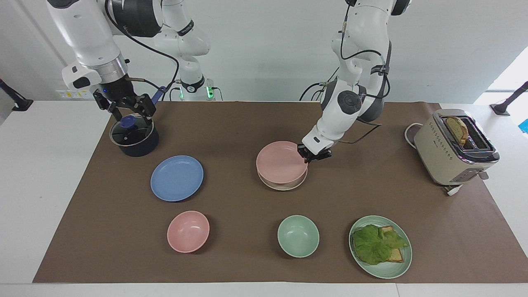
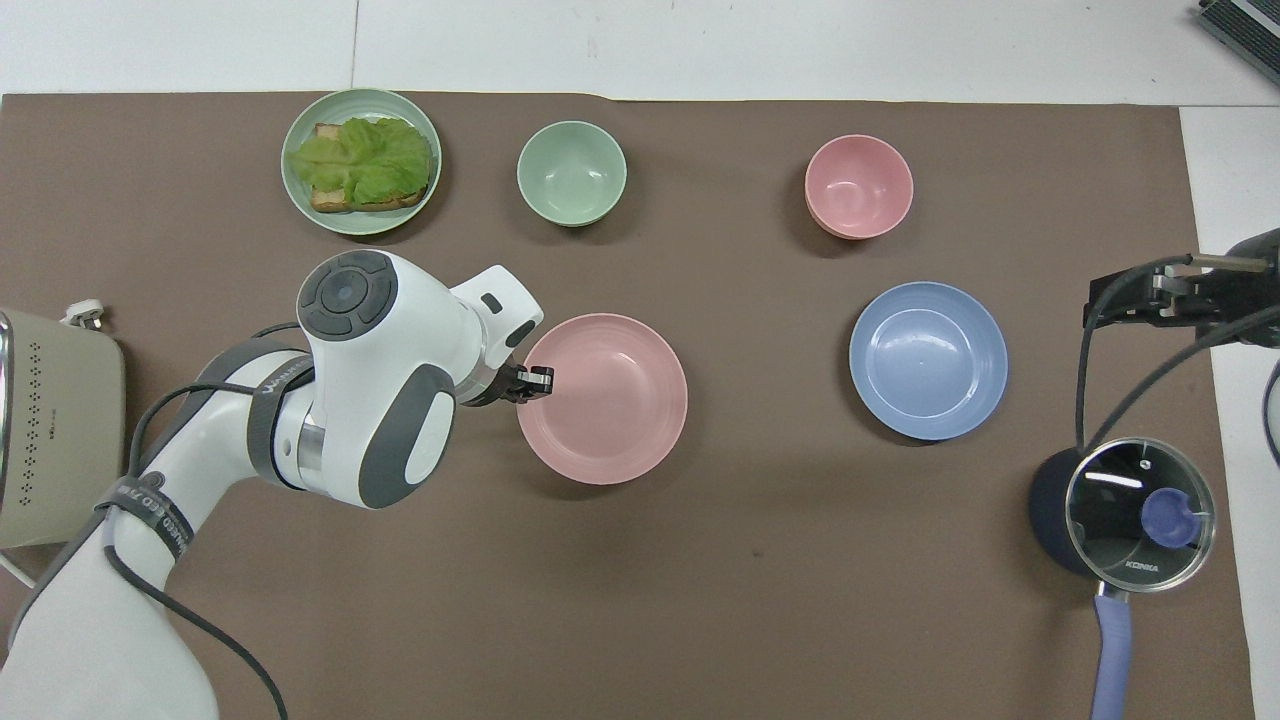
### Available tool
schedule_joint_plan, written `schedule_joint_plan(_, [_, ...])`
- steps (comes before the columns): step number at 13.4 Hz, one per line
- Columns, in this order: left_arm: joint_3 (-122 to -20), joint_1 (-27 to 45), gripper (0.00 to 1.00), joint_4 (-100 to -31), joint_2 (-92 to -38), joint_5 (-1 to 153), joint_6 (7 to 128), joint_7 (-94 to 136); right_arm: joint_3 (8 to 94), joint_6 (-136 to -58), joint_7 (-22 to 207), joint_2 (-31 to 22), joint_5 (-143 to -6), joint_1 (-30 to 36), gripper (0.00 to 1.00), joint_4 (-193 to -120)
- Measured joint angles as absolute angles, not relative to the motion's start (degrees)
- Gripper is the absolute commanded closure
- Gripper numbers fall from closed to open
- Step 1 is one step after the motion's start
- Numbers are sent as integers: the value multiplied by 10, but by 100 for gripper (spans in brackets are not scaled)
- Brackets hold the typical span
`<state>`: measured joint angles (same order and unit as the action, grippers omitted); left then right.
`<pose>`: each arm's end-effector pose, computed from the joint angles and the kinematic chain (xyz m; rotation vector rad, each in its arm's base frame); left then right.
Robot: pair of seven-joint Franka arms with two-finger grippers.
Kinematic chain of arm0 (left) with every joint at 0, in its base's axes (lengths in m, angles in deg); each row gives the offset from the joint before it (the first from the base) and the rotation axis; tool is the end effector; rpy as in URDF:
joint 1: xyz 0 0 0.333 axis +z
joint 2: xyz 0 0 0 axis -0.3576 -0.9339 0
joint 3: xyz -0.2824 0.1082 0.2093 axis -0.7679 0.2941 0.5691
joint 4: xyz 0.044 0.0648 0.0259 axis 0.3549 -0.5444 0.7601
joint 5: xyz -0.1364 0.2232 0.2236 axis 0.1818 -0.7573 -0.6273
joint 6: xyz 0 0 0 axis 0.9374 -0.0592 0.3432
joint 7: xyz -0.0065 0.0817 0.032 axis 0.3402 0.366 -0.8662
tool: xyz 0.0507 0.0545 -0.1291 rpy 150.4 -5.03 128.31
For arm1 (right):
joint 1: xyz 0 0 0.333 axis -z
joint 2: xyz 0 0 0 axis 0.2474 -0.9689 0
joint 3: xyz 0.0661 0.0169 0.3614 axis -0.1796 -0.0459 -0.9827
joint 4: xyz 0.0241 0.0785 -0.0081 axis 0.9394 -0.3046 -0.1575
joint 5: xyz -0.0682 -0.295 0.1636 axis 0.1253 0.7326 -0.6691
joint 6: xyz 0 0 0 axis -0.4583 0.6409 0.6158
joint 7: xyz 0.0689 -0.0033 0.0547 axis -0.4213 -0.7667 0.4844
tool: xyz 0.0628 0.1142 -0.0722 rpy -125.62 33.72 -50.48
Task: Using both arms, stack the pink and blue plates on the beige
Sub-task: 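Grip the pink plate rim and slide it onto the beige plate, then retract the left gripper while the right gripper reaches the blue plate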
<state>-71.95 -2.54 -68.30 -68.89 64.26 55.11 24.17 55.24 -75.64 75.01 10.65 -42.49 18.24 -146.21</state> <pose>0.5019 -0.2803 0.3954 2.9435 -0.1993 -0.1011 0.5157 -0.0120 0.6196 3.1097 -0.2867 0.0738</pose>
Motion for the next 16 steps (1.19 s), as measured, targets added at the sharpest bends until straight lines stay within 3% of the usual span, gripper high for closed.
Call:
schedule_joint_plan(2, [-720,-27,100,-683,-689,643,555,242,552,-769,762,104,-425,183,0,-1466])
schedule_joint_plan(3, [-720,-27,49,-683,-689,643,556,242,552,-774,765,102,-425,183,0,-1468])
schedule_joint_plan(4, [-720,-27,7,-683,-689,643,556,242,552,-778,767,100,-425,183,0,-1473])
schedule_joint_plan(5, [-719,-27,0,-683,-689,643,556,242,552,-784,769,99,-425,183,0,-1479])
schedule_joint_plan(11, [-716,-27,0,-683,-689,643,556,242,552,-812,786,96,-425,184,0,-1506])
schedule_joint_plan(16, [-703,25,0,-677,-689,624,547,292,553,-907,829,90,-425,195,0,-1582])
